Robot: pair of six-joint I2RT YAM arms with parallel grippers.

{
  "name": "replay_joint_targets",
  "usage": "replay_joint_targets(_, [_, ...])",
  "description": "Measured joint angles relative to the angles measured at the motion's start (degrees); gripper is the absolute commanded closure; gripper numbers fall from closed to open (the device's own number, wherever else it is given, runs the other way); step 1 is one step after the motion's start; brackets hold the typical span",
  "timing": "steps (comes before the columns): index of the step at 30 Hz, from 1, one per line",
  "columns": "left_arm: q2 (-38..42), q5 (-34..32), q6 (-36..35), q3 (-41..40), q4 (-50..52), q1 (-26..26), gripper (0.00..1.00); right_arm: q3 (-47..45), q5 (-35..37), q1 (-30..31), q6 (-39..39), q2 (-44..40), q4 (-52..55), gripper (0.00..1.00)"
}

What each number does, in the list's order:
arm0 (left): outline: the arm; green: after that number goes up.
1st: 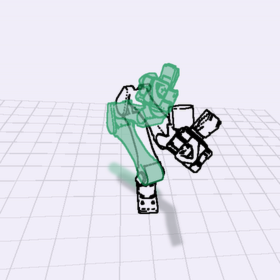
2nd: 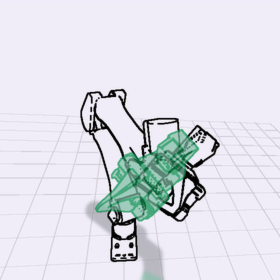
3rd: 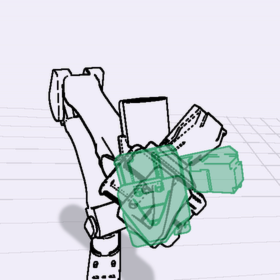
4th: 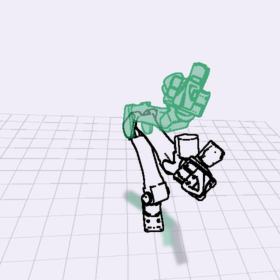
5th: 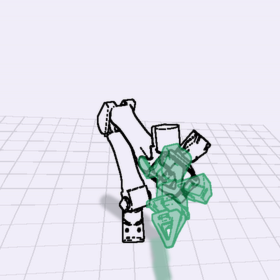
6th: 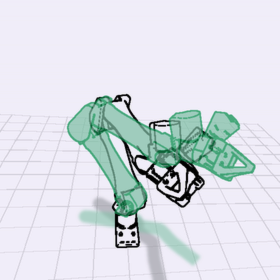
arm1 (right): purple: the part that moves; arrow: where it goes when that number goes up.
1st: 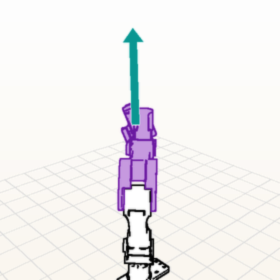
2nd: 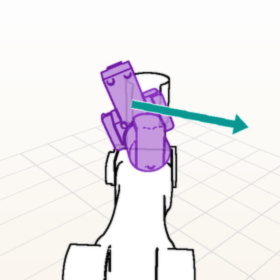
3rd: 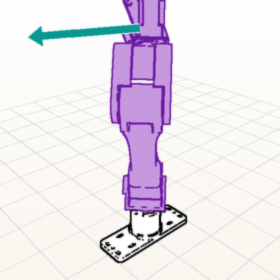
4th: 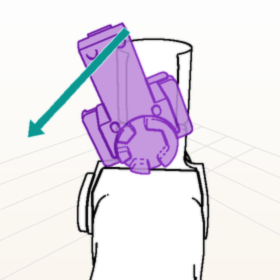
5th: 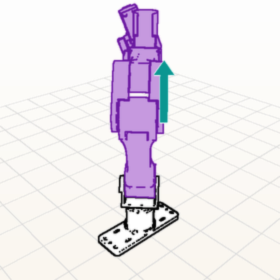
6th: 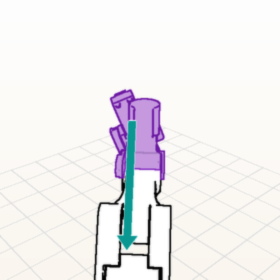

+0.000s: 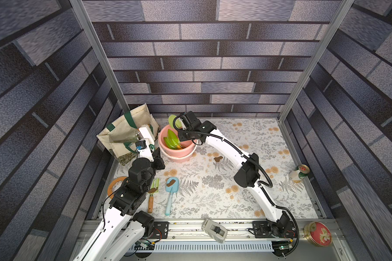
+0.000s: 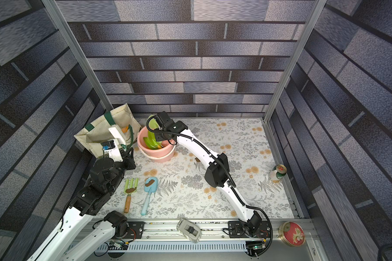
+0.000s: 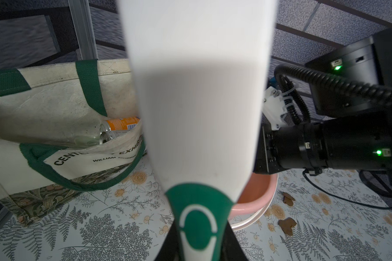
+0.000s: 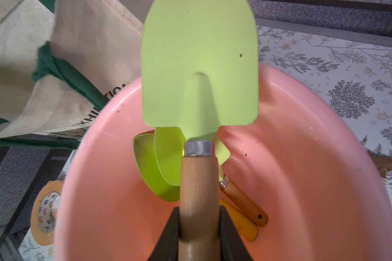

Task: Brush the soil off the hand trowel and place it into the bucket
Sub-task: Place the hand trowel in the bucket.

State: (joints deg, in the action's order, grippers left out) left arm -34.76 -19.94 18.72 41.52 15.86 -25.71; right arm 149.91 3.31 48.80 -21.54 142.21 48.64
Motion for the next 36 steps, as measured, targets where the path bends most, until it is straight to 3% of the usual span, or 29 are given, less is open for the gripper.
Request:
replay_joint_targets(9, [-0.22, 1.49, 2.36, -0.87, 0.02, 0.0, 0.99, -0.04, 1.73, 0.39, -0.22, 1.09, -1.05, 0.7])
replay_joint_targets(16, [-0.33, 1.7, 2.75, -0.87, 0.02, 0.0, 0.98, -0.04, 2.47, 0.76, -0.55, 1.57, -0.37, 0.59])
replay_joint_targets(28, [-0.33, 1.73, 2.73, -0.87, 0.02, 0.0, 0.98, 3.8, 2.71, 1.57, 1.53, 0.96, -1.07, 0.56])
replay_joint_targets(36, [1.51, 1.27, 2.73, -0.87, 2.51, 0.68, 0.98, 3.58, 3.32, 4.07, 3.69, -5.68, -1.27, 0.55])
